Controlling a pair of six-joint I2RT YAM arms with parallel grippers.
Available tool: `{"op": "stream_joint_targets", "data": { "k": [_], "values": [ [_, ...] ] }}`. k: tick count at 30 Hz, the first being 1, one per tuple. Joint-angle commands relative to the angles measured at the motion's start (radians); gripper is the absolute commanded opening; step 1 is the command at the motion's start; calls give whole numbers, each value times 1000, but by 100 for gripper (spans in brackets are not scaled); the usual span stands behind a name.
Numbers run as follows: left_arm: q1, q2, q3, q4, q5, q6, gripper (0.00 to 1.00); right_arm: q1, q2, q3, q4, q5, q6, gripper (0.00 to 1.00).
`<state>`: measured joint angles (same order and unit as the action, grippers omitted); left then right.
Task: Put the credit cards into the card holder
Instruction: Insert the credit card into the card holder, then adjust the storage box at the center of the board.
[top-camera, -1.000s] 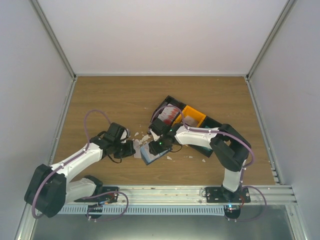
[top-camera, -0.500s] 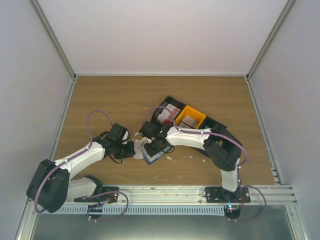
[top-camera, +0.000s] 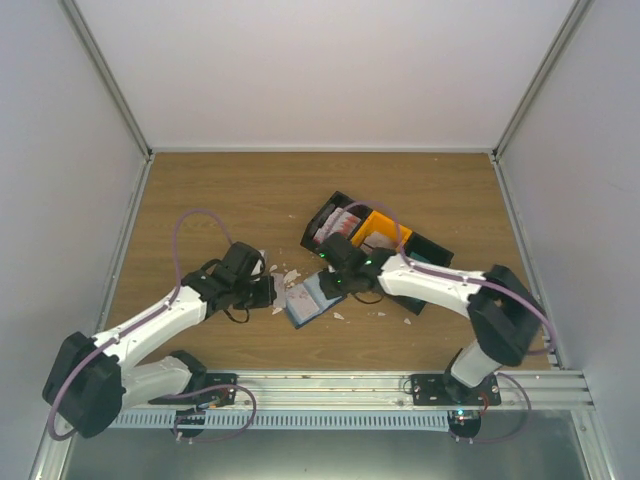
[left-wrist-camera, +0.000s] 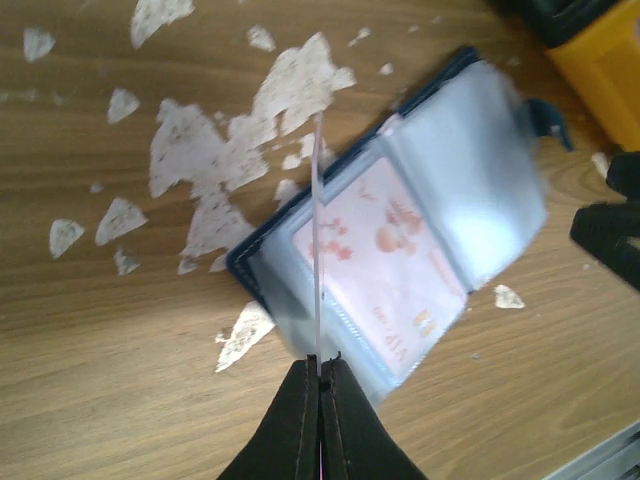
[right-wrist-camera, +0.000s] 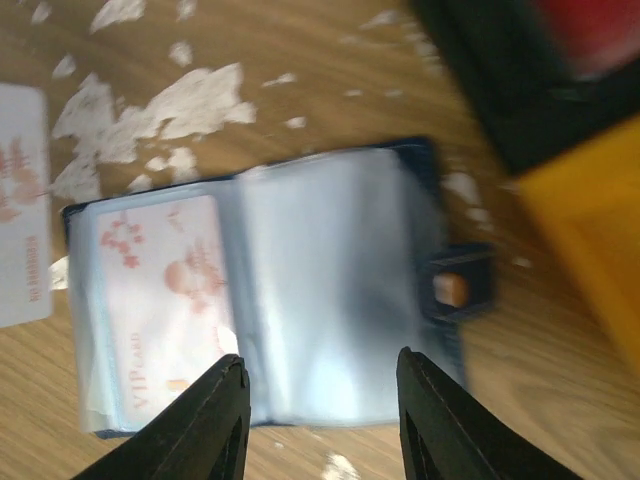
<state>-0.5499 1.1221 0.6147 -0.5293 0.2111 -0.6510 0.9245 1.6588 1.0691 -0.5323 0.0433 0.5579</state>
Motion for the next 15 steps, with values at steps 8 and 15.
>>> {"op": "stream_joint_targets", "data": {
  "k": [8, 15],
  "values": [
    [-77, -104, -93, 214, 19, -176, 0, -154, -103, -219, 85, -88, 57, 29],
    [-99, -100, -212, 491, 52, -322, 0, -251, -63, -225, 105, -52, 4, 29]
  ]
}}
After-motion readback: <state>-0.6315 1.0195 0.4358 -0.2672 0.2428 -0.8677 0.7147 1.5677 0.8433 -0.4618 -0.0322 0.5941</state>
